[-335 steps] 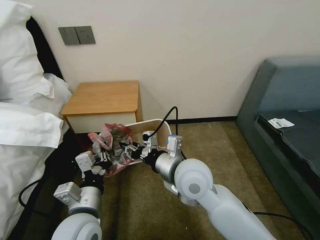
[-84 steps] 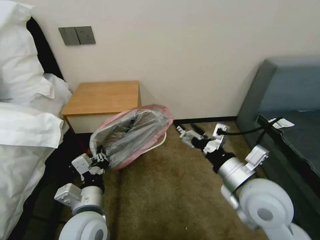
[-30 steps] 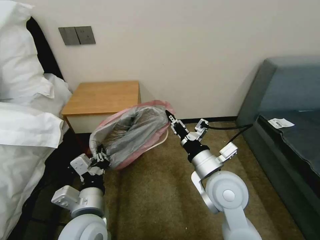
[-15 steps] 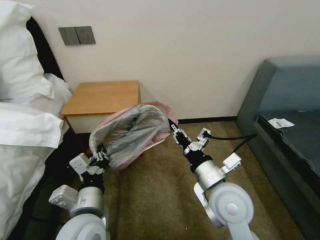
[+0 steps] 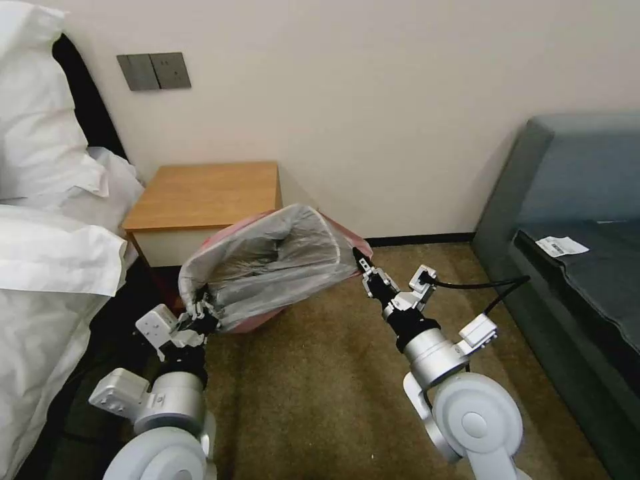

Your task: Pick up the garbage bag from the table and place it over the trash can.

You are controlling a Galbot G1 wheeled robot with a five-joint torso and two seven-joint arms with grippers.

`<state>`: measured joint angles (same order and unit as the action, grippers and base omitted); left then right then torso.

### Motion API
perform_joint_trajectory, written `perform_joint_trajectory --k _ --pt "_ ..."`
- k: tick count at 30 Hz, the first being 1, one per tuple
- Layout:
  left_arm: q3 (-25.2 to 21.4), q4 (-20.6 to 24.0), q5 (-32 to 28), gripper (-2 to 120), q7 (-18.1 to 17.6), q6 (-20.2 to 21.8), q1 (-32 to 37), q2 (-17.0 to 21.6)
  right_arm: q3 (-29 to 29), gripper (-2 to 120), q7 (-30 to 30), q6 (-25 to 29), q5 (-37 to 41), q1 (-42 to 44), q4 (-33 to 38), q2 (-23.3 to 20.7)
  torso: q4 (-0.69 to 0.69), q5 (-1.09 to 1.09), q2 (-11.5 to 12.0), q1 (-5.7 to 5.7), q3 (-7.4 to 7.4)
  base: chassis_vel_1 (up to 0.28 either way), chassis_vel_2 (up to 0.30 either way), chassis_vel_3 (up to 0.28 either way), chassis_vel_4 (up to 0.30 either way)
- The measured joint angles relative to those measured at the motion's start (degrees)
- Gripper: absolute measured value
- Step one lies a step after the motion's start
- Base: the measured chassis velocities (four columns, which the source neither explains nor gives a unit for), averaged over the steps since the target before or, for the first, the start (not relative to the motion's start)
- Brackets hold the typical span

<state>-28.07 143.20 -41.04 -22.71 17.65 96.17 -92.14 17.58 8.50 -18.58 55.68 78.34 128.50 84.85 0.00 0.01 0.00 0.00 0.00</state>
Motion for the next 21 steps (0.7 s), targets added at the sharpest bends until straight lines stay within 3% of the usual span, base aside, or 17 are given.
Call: perform_joint_trajectory --k 5,21 --pt "0.49 0.06 -6.02 5 -1.30 3.54 1.21 0.01 -0.43 0 -1.81 2.20 -4.81 -2.61 -3.73 -1.20 -0.01 0.00 0.00 0.00 0.00 0.000 0.000 0.000 0.000" --pt "1.14 0.06 -11.40 5 -1.65 6.04 1.56 0.24 -0.75 0 -4.43 6.61 -16.37 -4.85 -12.30 -2.60 0.00 0.00 0.01 0.00 0.00 0.000 0.000 0.000 0.000"
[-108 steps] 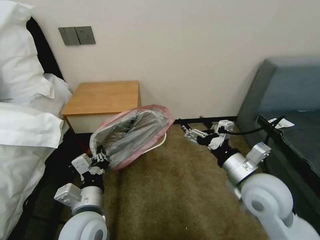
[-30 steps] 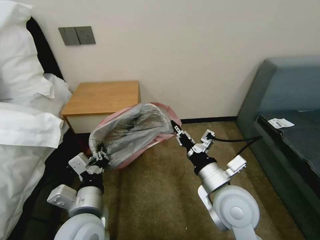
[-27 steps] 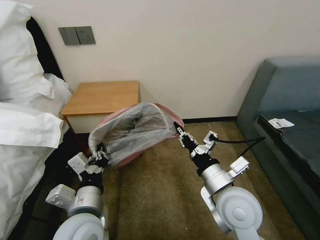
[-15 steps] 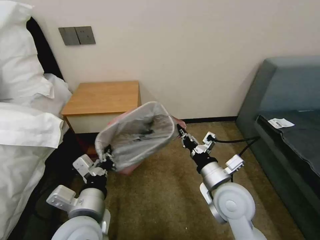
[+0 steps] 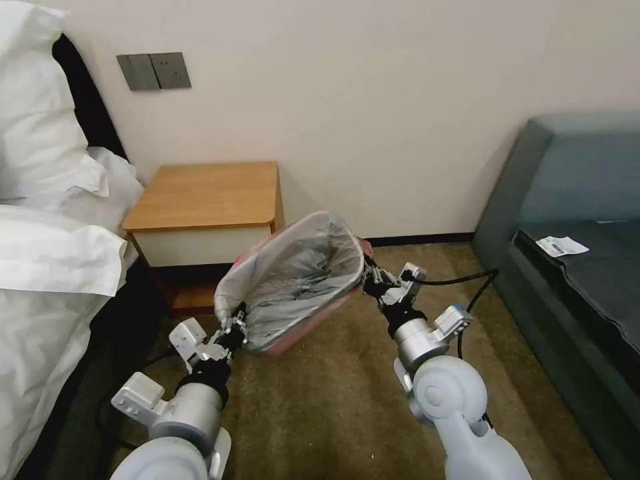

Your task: Pick up the garbage bag from the table and place it over the trash can.

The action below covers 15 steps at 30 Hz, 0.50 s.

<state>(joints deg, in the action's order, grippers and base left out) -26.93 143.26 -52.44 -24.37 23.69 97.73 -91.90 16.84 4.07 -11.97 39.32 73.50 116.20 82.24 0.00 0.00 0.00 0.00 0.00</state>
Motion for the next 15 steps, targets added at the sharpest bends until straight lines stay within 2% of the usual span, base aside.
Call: perform_joint_trajectory --k 15 --pt "-0.39 0.00 -2.14 5 0.16 0.13 -0.13 0.36 1.24 0 -0.08 3.37 -6.26 -0.90 -6.60 0.17 0.00 0.00 0.00 0.00 0.00 0.000 0.000 0.000 0.000"
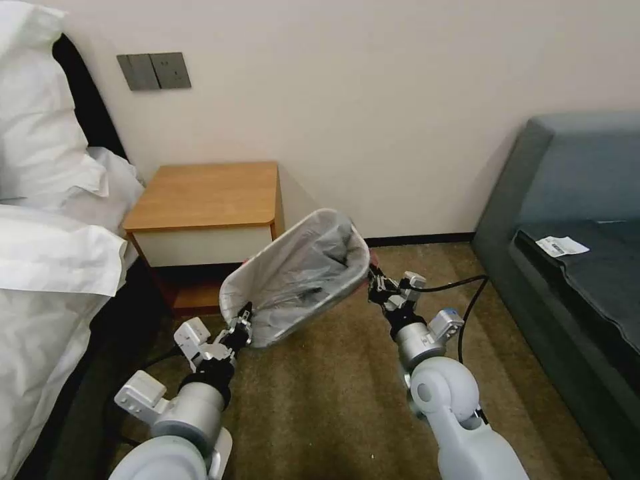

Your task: Pick up the garbage bag from the table and place it over the trash can.

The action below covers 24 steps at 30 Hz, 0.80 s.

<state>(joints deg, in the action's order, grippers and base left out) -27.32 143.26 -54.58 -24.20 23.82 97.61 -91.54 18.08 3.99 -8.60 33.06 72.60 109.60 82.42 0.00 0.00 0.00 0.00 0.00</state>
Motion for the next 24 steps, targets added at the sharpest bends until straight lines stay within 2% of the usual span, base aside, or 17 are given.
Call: perform_joint_trajectory --k 6,7,9,11,12,16,20,22,23,24 --pt "-0.34 0.01 0.23 5 0.03 -0.07 -0.12 0.09 0.17 0 0.27 0.76 -1.41 0.44 0.49 0.36 0.00 0.00 0.00 0.00 0.00 0.000 0.000 0.000 0.000" --pt "-0.90 0.01 0.48 5 0.04 -0.30 -0.37 0.08 0.37 5 0.24 1.23 -2.23 0.88 0.98 0.32 0.00 -0.01 0.00 0.00 0.00 0.000 0.000 0.000 0.000" --pt "-1.02 0.01 0.57 5 0.04 -0.36 -0.48 0.07 0.40 7 0.13 1.37 -2.53 1.09 1.19 0.36 -0.01 0.00 0.00 0.00 0.00 0.000 0.000 0.000 0.000" --pt "-2.40 0.01 1.13 5 0.05 -0.54 -1.36 0.13 0.94 18 -0.74 1.86 -3.60 3.23 3.65 0.18 -0.02 0.00 0.00 0.00 0.00 0.000 0.000 0.000 0.000" --pt "-2.40 0.01 1.13 5 0.05 -0.54 -1.36 0.13 0.94 18 -0.74 1.86 -3.60 3.23 3.65 0.18 -0.02 0.00 0.00 0.00 0.00 0.000 0.000 0.000 0.000" --pt "-3.29 0.01 2.35 5 -0.01 -1.12 -2.74 0.58 2.23 38 -2.68 0.59 -1.08 8.38 9.35 -1.29 0.00 0.00 0.00 0.00 0.00 0.000 0.000 0.000 0.000" --pt "-3.18 0.01 3.44 5 -0.01 -1.43 -3.22 0.49 3.60 47 -3.83 0.37 -0.76 10.24 11.55 -1.59 0.00 0.00 0.00 0.00 0.00 0.000 0.000 0.000 0.000" --pt "-2.72 -0.18 4.90 5 0.06 -1.64 -3.48 0.35 6.08 60 -4.72 0.67 -0.69 11.95 13.49 -1.88 0.00 0.01 0.00 0.00 0.00 0.000 0.000 0.000 0.000" --pt "-2.72 -0.18 4.90 5 0.06 -1.64 -3.48 0.35 6.08 60 -4.72 0.67 -0.69 11.95 13.49 -1.88 0.00 0.01 0.00 0.00 0.00 0.000 0.000 0.000 0.000" --pt "-2.49 -0.56 6.03 5 0.19 -1.77 -3.48 0.40 7.22 65 -5.10 1.15 -0.83 12.46 14.24 -2.06 0.00 0.01 0.00 0.00 0.00 0.000 0.000 0.000 0.000"
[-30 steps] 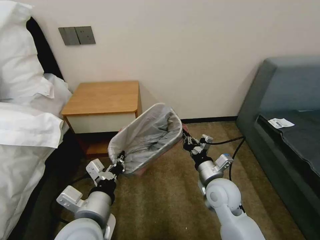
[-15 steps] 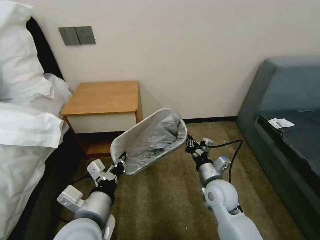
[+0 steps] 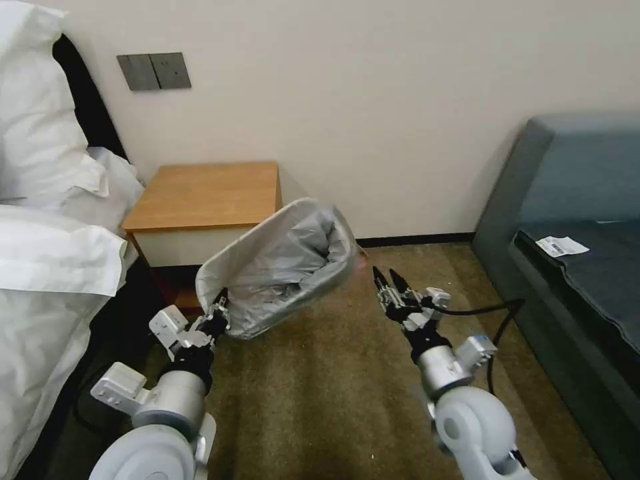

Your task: Pick up the garbage bag from the table and place it over the trash can.

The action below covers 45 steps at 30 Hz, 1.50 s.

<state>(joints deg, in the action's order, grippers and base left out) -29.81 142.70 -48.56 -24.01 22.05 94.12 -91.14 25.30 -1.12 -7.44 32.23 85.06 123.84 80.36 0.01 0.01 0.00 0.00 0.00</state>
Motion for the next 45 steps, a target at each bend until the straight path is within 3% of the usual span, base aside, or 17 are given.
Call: perform_joint_trajectory --k 2,3,6,11,15,18,20,21,26,29,40,45 --pt "0.76 -1.55 5.44 5 0.86 -0.79 0.07 0.73 2.36 75 -1.08 2.51 -1.48 0.31 2.43 -0.77 0.01 0.00 0.00 0.00 0.00 0.000 0.000 0.000 0.000" --pt "0.76 -1.55 5.44 5 0.86 -0.79 0.07 0.73 2.36 75 -1.08 2.51 -1.48 0.31 2.43 -0.77 0.01 0.00 0.00 0.00 0.00 0.000 0.000 0.000 0.000" --pt "2.17 -3.91 13.86 5 2.27 -2.88 0.37 2.63 3.15 83 -2.25 5.44 -6.22 -1.23 7.09 -4.00 -0.01 -0.01 0.00 0.00 0.00 0.000 0.000 0.000 0.000" --pt "3.62 -6.44 22.54 5 3.79 -5.30 0.70 5.01 0.36 68 -3.24 7.90 -13.55 -4.01 10.18 -10.56 -0.01 -0.01 0.00 0.00 0.00 0.000 0.000 0.000 0.000" --pt "3.92 -9.11 31.85 5 4.83 -7.31 0.29 7.06 -5.73 50 -3.69 9.46 -22.24 -8.74 9.95 -19.49 -0.01 -0.01 0.00 0.00 0.00 0.000 0.000 0.000 0.000" --pt "3.92 -9.60 34.80 5 5.11 -7.83 0.14 7.29 -8.26 43 -4.30 9.87 -25.14 -10.73 9.39 -22.91 -0.01 0.02 0.00 0.00 0.01 0.000 0.000 0.000 0.000" --pt "4.26 -9.83 37.79 5 5.45 -8.30 0.16 7.33 -11.67 32 -6.60 9.98 -28.65 -14.06 9.00 -28.74 -0.02 0.00 0.00 0.00 0.00 0.000 0.000 0.000 0.000" --pt "4.26 -9.83 37.79 5 5.45 -8.30 0.16 7.33 -11.67 32 -6.60 9.98 -28.65 -14.06 9.00 -28.74 -0.02 0.00 0.00 0.00 0.00 0.000 0.000 0.000 0.000" --pt "4.55 -10.52 42.36 5 5.67 -9.46 0.73 6.90 -17.16 10 -10.40 8.75 -31.73 -17.52 9.75 -39.16 -0.01 0.00 0.00 0.00 0.01 0.000 0.000 0.000 0.000" --pt "4.87 -10.72 44.27 5 5.73 -9.68 0.77 6.28 -18.64 1 -11.29 6.66 -31.43 -18.17 10.44 -41.86 0.01 0.00 0.00 0.00 0.00 0.000 0.000 0.000 0.000" --pt "5.42 -13.93 50.05 5 6.35 -11.28 0.40 5.48 -24.60 0 -13.09 -0.02 -28.14 -25.35 8.30 -44.63 0.00 0.00 0.00 0.00 0.00 0.000 0.000 0.000 0.000" --pt "5.34 -16.35 51.21 5 6.67 -12.47 -0.57 5.02 -31.57 0 -14.96 0.62 -29.63 -31.66 1.09 -40.22 0.00 0.00 0.00 0.00 0.01 0.000 0.000 0.000 0.000"
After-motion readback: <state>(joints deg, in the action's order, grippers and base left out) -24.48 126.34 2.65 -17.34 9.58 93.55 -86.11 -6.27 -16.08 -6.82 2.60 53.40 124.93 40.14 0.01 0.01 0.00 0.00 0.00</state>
